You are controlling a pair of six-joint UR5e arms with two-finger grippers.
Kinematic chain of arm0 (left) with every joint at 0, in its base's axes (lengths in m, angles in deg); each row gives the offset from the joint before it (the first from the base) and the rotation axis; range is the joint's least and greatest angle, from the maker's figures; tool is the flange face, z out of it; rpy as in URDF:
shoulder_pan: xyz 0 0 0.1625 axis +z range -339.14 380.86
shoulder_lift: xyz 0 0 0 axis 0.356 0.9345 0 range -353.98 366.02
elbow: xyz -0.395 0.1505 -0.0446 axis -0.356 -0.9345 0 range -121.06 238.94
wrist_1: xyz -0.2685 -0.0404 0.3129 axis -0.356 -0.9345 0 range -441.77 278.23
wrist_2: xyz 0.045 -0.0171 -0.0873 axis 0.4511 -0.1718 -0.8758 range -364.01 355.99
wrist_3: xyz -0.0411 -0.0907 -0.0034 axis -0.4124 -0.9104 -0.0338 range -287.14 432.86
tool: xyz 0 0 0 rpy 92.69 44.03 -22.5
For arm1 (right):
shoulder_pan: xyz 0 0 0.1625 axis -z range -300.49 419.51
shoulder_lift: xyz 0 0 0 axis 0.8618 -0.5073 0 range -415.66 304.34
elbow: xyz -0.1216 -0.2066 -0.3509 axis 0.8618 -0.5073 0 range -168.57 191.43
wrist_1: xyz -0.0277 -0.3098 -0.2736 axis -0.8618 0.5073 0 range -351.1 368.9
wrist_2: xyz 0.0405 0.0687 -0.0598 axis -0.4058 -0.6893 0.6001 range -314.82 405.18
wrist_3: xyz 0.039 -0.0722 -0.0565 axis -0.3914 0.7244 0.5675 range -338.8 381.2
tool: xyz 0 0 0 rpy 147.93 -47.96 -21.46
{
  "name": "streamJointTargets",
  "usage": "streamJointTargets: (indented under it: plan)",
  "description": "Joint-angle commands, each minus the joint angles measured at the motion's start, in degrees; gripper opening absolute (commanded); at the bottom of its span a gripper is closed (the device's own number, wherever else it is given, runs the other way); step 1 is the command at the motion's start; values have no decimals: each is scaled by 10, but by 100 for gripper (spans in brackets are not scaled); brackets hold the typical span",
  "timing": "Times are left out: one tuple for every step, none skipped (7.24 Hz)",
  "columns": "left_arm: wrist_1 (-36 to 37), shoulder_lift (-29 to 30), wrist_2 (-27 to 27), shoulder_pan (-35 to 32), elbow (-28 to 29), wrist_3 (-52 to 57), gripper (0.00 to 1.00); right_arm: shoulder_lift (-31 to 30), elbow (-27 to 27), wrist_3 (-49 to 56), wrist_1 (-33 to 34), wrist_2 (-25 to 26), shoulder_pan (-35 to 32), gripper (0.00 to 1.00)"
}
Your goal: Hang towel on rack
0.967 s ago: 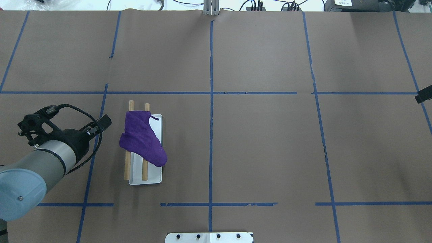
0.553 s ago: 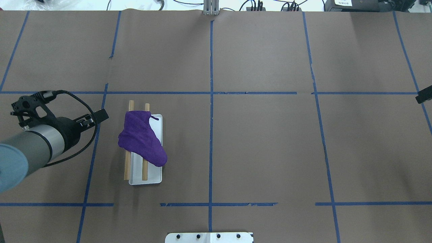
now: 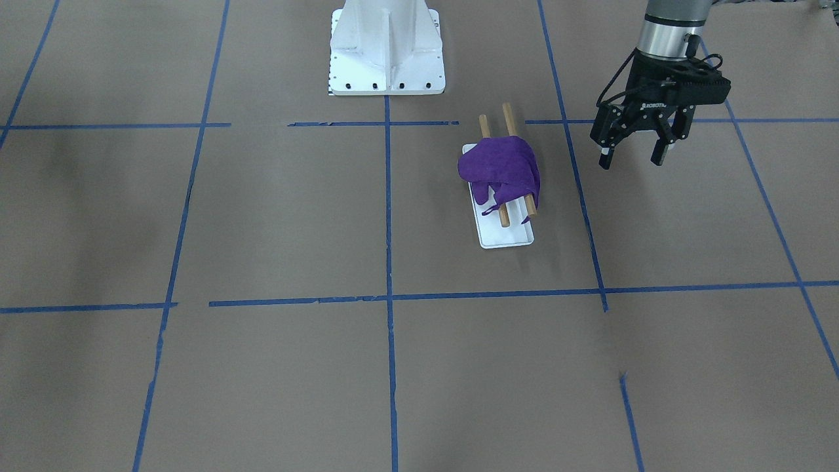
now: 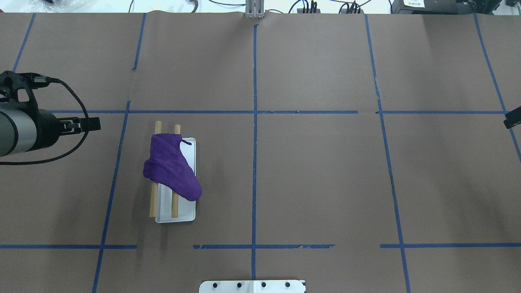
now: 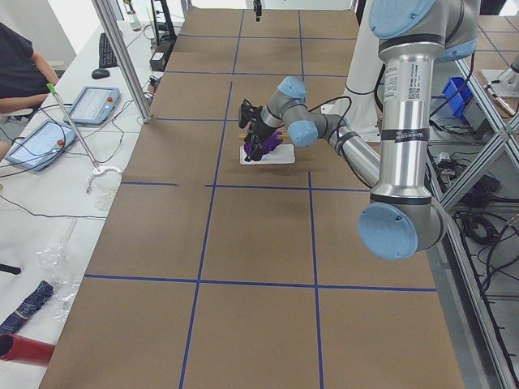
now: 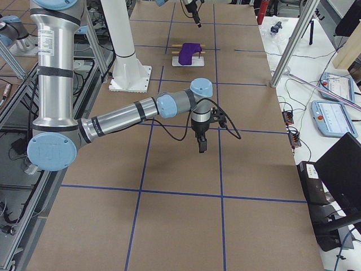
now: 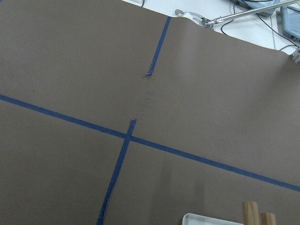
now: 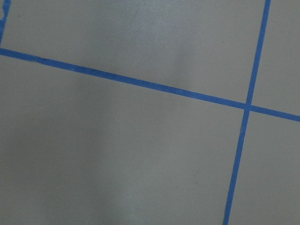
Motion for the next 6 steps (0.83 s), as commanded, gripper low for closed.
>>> streamJointTargets:
  plan:
    - [-2,-1,-70,-83,48,145,100,0,-35,13,-1,-52,-38,100]
    - [-4,0,-146,-145,80,237,100,1,-58,61,-2,-81,-68,100]
    - [-3,1,-195,-203,116,314,100,1,-75,84,-2,-98,-91,100]
    - [1,0,-247,-254,147,379,100,1,-79,84,-1,-115,-104,100]
    - [4,-2,-298,-302,178,455,100,1,-104,86,-2,-153,-128,100]
    - [8,-16,-338,-349,209,535,100,1,-128,97,-3,-179,-149,100]
